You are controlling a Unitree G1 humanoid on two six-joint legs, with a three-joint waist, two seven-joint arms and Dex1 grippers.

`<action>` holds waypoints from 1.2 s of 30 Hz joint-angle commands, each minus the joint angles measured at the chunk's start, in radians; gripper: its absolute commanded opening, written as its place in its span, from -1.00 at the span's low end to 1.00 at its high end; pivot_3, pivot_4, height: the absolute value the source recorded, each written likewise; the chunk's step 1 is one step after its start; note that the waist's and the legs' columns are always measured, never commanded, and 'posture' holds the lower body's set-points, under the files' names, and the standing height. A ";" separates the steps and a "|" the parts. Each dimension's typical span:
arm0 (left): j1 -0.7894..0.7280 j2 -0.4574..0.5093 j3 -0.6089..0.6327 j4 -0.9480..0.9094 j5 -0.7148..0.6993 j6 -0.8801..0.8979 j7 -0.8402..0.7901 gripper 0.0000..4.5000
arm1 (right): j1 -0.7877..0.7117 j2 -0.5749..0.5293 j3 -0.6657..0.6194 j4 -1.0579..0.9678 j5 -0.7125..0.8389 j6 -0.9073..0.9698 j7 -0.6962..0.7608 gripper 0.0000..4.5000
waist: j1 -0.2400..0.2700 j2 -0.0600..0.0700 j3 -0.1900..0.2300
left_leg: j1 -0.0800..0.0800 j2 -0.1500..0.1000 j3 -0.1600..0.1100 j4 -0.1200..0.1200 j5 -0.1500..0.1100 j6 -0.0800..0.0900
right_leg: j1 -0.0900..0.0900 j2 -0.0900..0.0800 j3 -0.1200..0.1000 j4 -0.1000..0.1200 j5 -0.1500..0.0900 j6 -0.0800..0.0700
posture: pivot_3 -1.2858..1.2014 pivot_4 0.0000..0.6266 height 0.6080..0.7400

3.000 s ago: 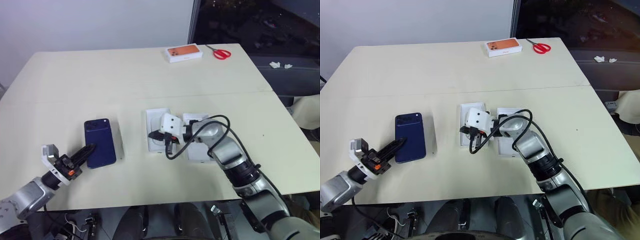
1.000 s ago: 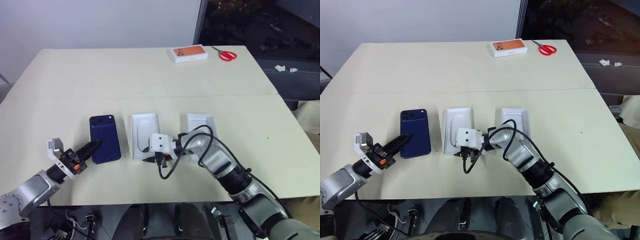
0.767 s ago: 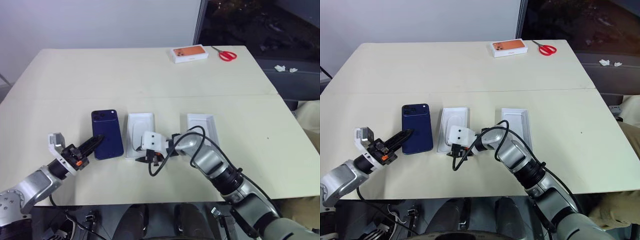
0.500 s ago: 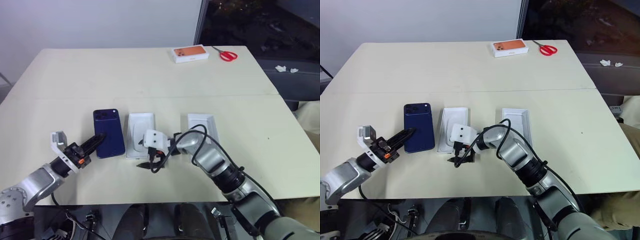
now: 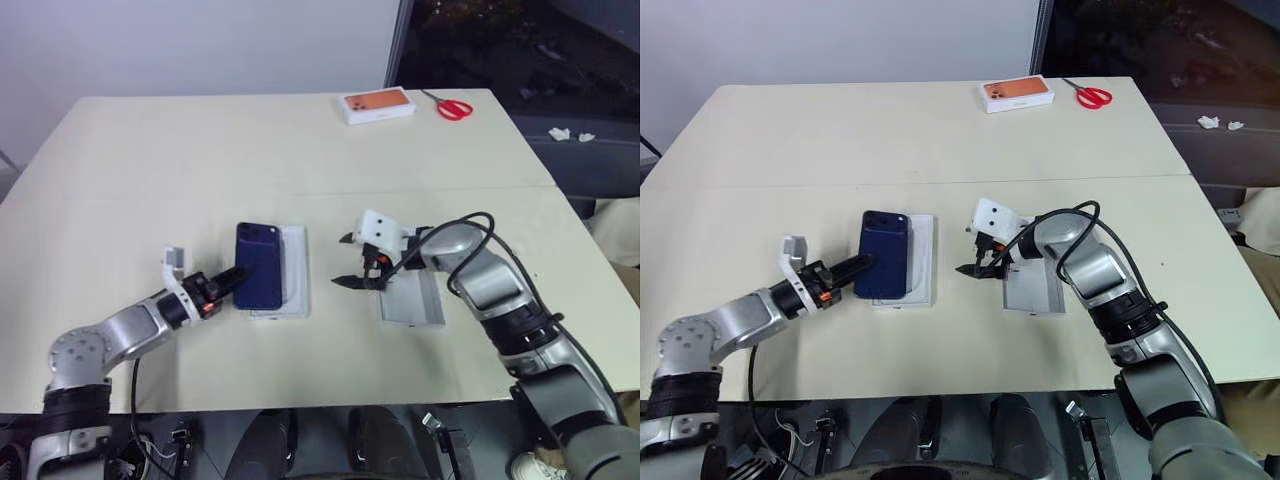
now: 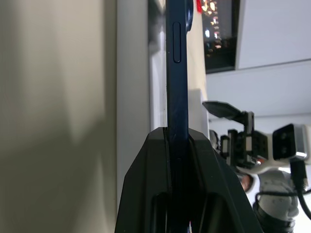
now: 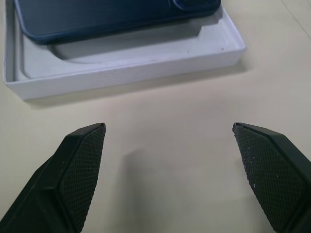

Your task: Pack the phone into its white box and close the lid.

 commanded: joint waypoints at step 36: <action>0.019 0.103 0.151 -0.221 0.041 0.080 -0.017 0.98 | -0.003 0.044 -0.017 -0.023 0.015 -0.018 -0.058 0.97 | 0.005 0.000 0.000 | 0.001 -0.001 -0.001 0.002 0.000 0.001 | 0.002 -0.001 0.000 0.000 0.000 0.000 | 0.03 -0.52 1.00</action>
